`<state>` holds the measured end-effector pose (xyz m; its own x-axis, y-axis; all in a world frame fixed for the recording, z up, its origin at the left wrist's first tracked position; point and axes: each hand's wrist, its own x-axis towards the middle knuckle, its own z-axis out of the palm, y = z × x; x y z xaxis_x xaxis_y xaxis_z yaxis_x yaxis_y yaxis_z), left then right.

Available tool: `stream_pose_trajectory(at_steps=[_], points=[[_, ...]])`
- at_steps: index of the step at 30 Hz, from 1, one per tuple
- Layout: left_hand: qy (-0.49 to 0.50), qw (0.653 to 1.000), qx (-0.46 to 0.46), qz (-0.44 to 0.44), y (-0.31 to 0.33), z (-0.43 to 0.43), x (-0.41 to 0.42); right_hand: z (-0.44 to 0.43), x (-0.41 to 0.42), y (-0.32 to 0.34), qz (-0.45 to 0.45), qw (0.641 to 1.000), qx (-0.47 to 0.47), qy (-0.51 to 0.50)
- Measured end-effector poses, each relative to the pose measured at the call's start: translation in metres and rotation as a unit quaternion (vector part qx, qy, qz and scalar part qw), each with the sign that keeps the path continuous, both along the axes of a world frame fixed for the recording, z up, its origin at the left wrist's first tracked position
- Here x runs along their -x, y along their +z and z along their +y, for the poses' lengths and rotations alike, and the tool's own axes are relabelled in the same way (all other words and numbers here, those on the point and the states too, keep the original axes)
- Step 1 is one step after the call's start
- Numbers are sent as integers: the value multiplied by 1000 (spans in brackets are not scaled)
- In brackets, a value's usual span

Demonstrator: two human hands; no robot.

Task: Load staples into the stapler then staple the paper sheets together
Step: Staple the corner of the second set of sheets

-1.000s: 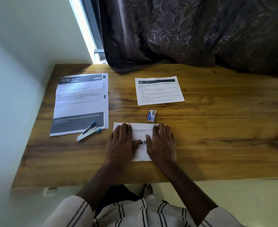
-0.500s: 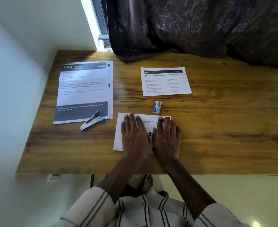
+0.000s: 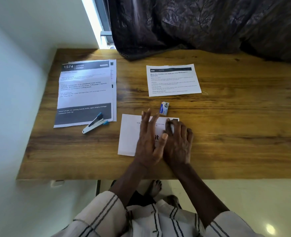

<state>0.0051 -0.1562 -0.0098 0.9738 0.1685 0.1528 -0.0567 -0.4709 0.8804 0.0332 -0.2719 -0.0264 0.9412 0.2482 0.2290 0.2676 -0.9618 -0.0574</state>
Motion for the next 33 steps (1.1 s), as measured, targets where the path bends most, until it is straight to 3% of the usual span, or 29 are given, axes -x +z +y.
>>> stream_pose_trajectory(at_steps=[6,10,12,15,20,29,33], points=[[28,991,-127,20,-8,52,9,1,0,7,2,1000,-16,-3],[12,953,-298,51,-20,66,12,2,-2,7,4,1000,1,-1],[12,938,-340,66,-21,62,13,4,-2,9,13,999,27,-12],[17,930,-360,76,-19,57,12,23,3,14,32,998,53,-18],[1,920,-375,111,-22,60,12,64,10,9,38,999,19,24],[3,926,-367,90,-22,67,15,-34,2,8,-3,996,1,-91],[12,931,-353,90,-21,64,15,-47,-1,9,16,997,-13,-72]])
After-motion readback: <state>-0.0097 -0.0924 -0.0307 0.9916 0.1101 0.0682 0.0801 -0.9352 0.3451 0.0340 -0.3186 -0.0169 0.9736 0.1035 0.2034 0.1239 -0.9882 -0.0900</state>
